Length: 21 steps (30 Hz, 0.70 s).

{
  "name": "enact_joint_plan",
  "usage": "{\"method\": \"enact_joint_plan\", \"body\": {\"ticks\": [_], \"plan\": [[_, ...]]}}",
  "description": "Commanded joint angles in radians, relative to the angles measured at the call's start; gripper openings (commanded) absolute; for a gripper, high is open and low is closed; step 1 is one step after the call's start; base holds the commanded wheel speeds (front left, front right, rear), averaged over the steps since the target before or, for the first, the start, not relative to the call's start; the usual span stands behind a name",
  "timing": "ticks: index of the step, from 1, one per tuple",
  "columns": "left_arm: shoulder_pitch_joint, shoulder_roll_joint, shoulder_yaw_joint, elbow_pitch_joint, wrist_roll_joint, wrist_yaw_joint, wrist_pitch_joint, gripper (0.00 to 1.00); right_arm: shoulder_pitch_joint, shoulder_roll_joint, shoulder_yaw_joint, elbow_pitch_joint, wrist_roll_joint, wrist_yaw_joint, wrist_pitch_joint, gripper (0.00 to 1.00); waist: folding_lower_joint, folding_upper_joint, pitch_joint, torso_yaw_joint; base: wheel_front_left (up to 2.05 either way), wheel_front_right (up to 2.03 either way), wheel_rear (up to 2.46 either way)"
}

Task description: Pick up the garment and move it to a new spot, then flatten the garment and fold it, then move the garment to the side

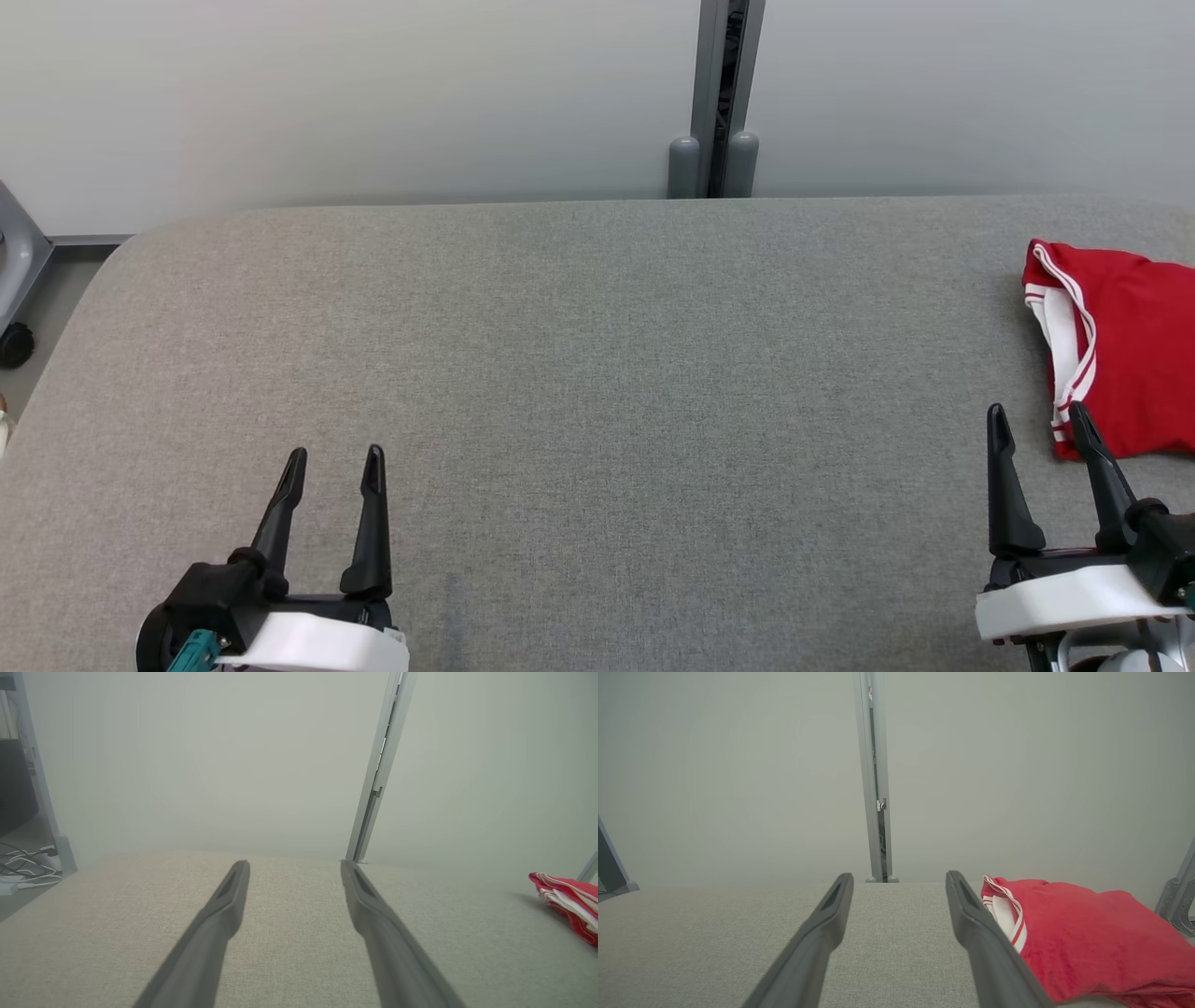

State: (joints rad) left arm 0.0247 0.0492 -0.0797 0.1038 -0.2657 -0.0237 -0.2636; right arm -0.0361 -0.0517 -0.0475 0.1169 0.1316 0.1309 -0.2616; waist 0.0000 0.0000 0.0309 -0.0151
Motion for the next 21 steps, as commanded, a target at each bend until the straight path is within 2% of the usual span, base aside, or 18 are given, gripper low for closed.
{"method": "enact_joint_plan", "body": {"ticks": [1,9,21], "plan": [[0.007,0.004,0.004,0.003,-0.012,-0.007,-0.001,1.0,-0.008,-0.001,-0.001,0.001,0.004,0.0,-0.004,1.0,0.0,0.0,0.0,0.0,0.0,0.0,0.0],[0.006,0.004,0.013,0.015,-0.026,-0.021,-0.001,1.0,-0.004,-0.001,0.001,-0.005,-0.005,0.0,-0.004,1.0,0.0,0.0,-0.002,0.004,0.0,0.0,0.0],[0.009,0.004,0.013,0.025,-0.043,-0.017,-0.001,1.0,0.002,-0.001,0.003,0.008,-0.016,0.0,-0.004,1.0,0.0,0.0,-0.018,0.007,0.0,0.0,0.0]]}}
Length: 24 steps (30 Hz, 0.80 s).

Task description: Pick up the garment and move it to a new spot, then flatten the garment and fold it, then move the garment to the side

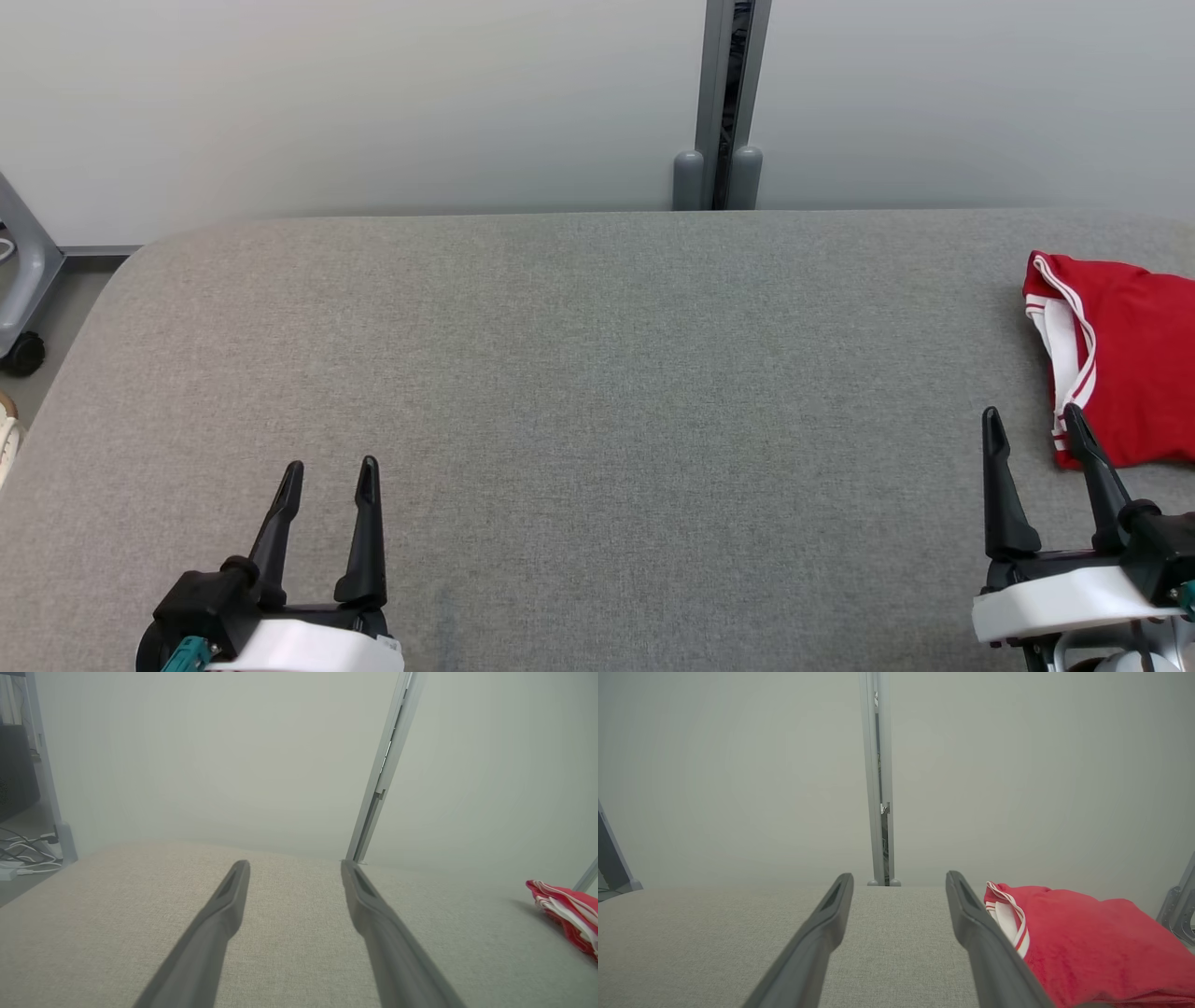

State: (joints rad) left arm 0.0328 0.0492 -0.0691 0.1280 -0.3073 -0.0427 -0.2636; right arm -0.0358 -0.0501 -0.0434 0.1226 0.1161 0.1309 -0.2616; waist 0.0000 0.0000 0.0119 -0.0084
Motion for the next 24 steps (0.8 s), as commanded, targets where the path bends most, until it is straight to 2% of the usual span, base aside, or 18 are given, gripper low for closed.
{"method": "enact_joint_plan", "body": {"ticks": [1,4,5,8,24], "plan": [[0.0,0.004,0.002,0.002,-0.003,0.003,-0.001,1.0,0.002,-0.003,-0.002,0.003,-0.002,0.0,-0.004,1.0,0.0,0.0,-0.001,0.001,0.0,0.0,0.0],[0.0,0.004,0.003,0.003,-0.019,0.006,-0.001,1.0,0.004,-0.003,0.0,0.006,-0.004,0.0,-0.004,1.0,0.0,0.0,-0.006,0.004,0.0,0.0,0.0],[0.001,0.0,0.0,0.007,-0.017,0.003,0.0,0.0,0.001,0.001,0.001,0.008,0.0,0.0,0.0,0.0,0.0,0.0,-0.008,0.004,0.0,0.0,0.0],[0.011,-0.004,-0.002,0.031,-0.025,0.002,0.003,0.0,0.012,0.01,-0.001,0.034,0.008,0.0,0.007,0.0,0.0,0.0,-0.008,0.004,0.0,0.0,0.0],[-0.064,-0.003,0.009,0.088,-0.3,-0.017,0.077,0.0,-0.009,0.007,-0.046,0.053,0.319,0.0,0.091,0.0,0.0,0.0,-0.008,0.004,0.0,0.0,0.0]]}}
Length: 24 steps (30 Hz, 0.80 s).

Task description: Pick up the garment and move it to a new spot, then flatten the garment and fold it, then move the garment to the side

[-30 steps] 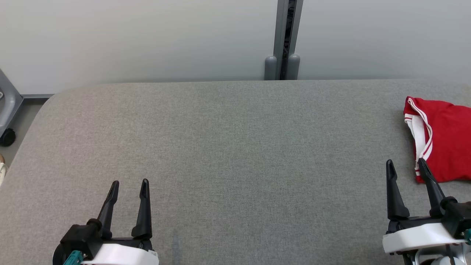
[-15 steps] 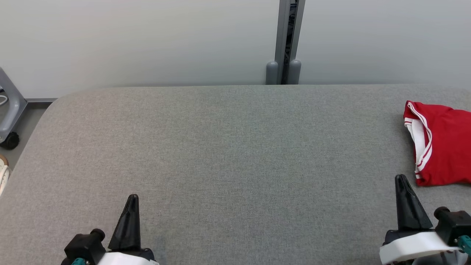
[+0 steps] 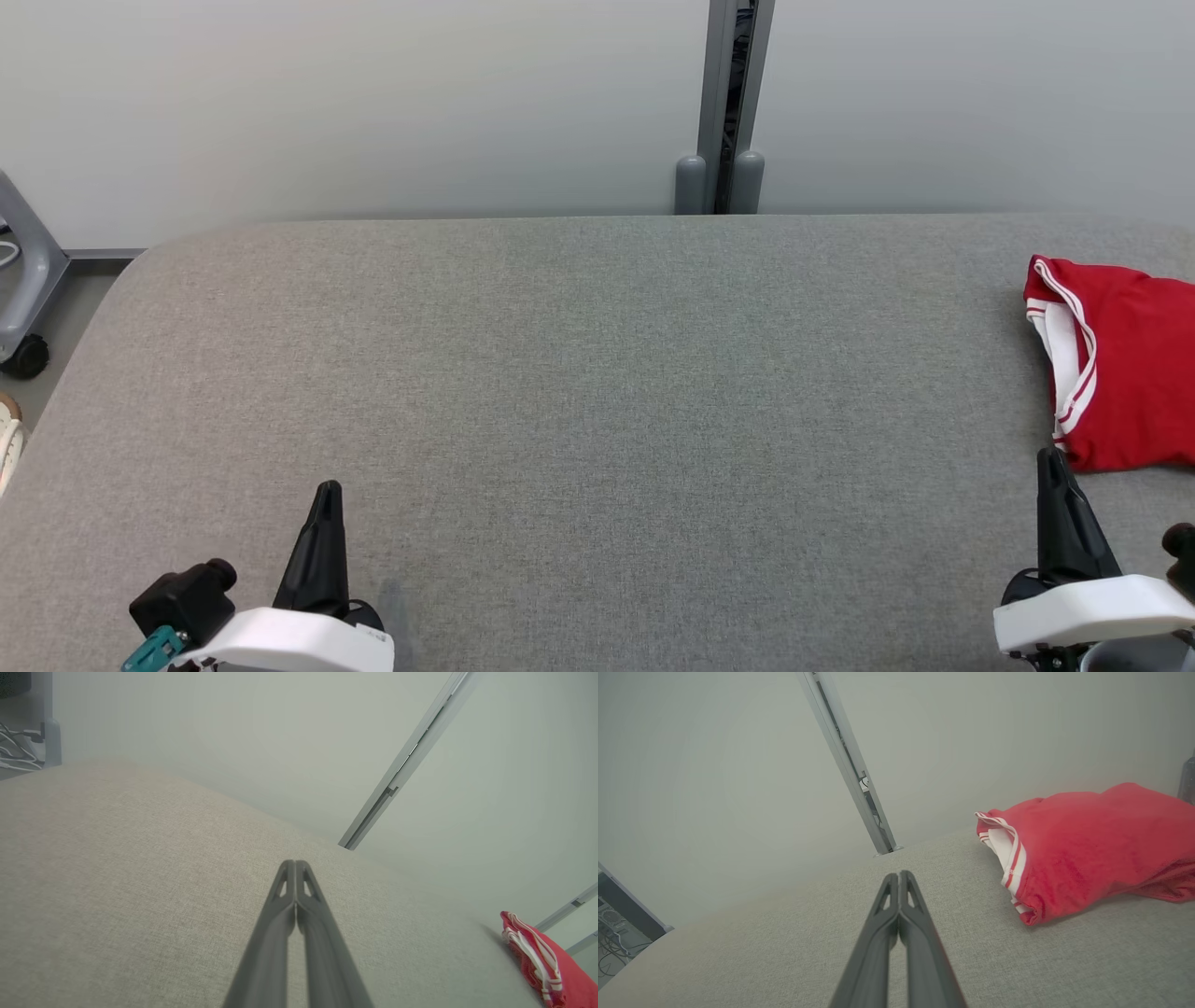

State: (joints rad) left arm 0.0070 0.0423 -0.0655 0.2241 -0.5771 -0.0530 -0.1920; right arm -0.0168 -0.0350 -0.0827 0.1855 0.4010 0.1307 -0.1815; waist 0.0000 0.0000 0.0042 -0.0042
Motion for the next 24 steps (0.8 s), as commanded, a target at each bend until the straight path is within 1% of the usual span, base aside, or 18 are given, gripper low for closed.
{"method": "enact_joint_plan", "body": {"ticks": [1,16,24], "plan": [[-0.042,0.004,0.006,-0.005,-0.045,-0.008,0.01,0.0,-0.029,-0.009,-0.009,-0.009,0.052,0.0,0.015,0.0,0.0,0.0,0.0,0.0,0.0,0.0,0.0],[-0.099,0.005,0.015,0.037,-0.257,-0.023,0.067,0.0,-0.044,-0.011,-0.04,0.003,0.292,0.0,0.076,0.0,0.0,0.0,0.0,0.001,0.0,0.0,0.0],[-0.122,0.006,0.019,0.054,-0.345,-0.029,0.091,0.0,-0.05,-0.012,-0.054,0.009,0.392,0.0,0.102,0.0,0.0,0.0,0.0,0.001,0.0,0.0,0.0]]}}
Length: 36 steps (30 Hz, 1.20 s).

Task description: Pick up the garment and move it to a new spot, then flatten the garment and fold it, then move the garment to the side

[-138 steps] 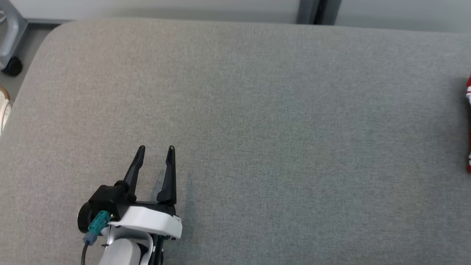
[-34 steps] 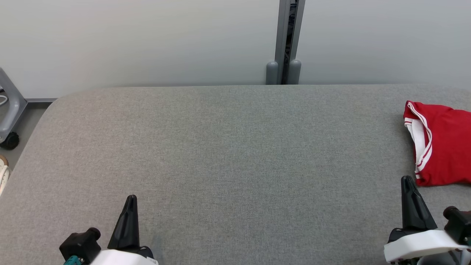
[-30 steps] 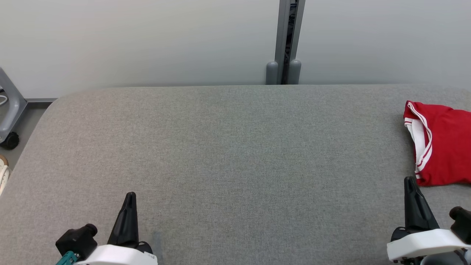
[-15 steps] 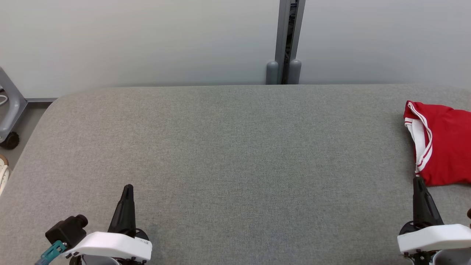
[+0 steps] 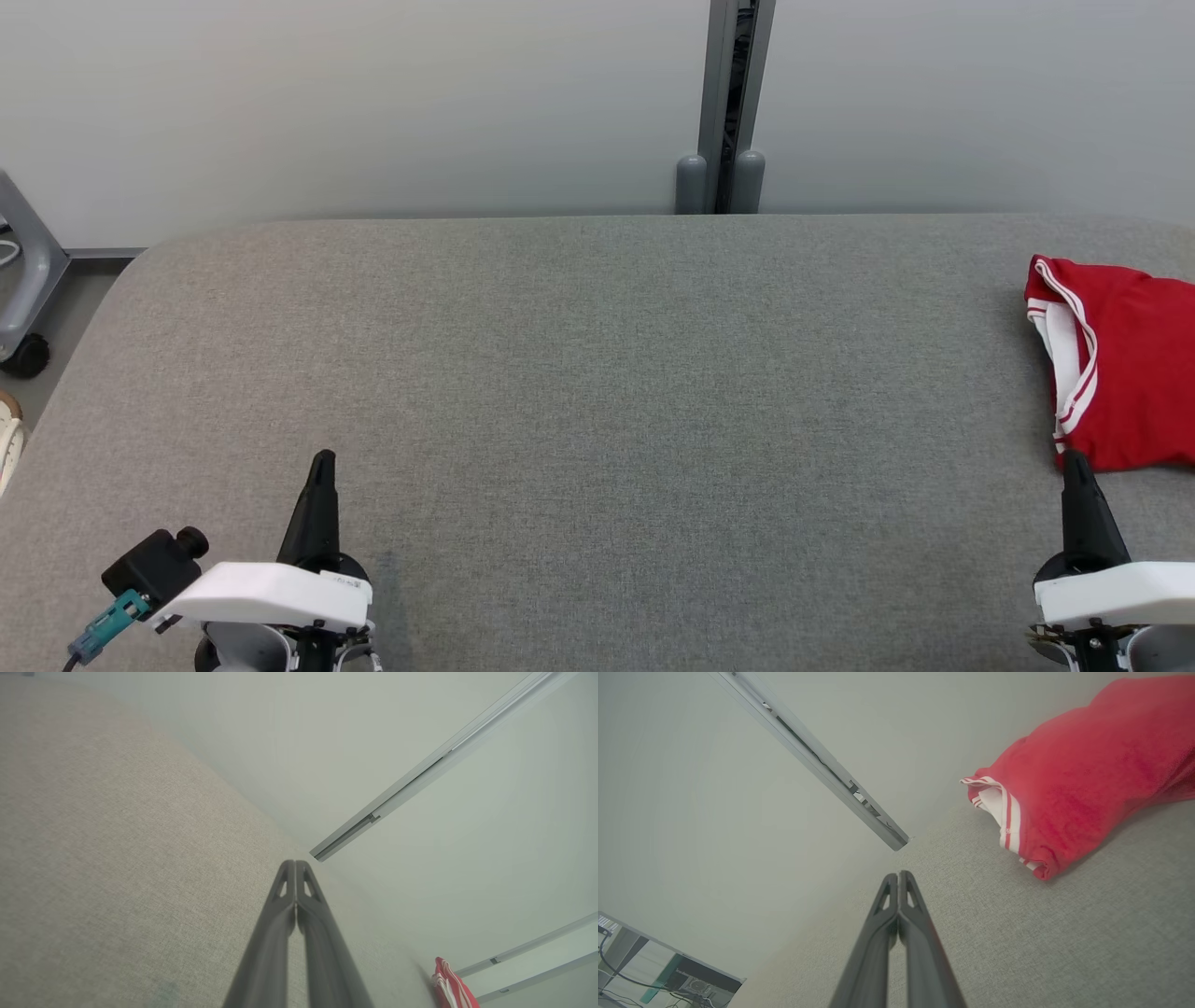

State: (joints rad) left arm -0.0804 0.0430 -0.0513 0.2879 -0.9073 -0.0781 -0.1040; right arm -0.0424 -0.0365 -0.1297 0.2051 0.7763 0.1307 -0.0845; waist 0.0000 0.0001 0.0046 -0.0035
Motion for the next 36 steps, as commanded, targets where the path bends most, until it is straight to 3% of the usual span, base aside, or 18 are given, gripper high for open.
{"method": "enact_joint_plan", "body": {"ticks": [1,36], "plan": [[-0.038,0.005,0.005,-0.007,-0.026,-0.005,0.006,0.0,-0.025,-0.011,-0.01,-0.009,0.03,0.0,0.008,0.0,0.0,-0.0001,0.0,0.0,0.0,0.0,0.0],[-0.132,0.008,0.021,0.065,-0.381,-0.03,0.103,0.0,-0.051,-0.015,-0.066,0.017,0.431,0.0,0.115,0.0,0.0,-0.0001,0.001,0.001,0.0,0.0,0.0]]}}
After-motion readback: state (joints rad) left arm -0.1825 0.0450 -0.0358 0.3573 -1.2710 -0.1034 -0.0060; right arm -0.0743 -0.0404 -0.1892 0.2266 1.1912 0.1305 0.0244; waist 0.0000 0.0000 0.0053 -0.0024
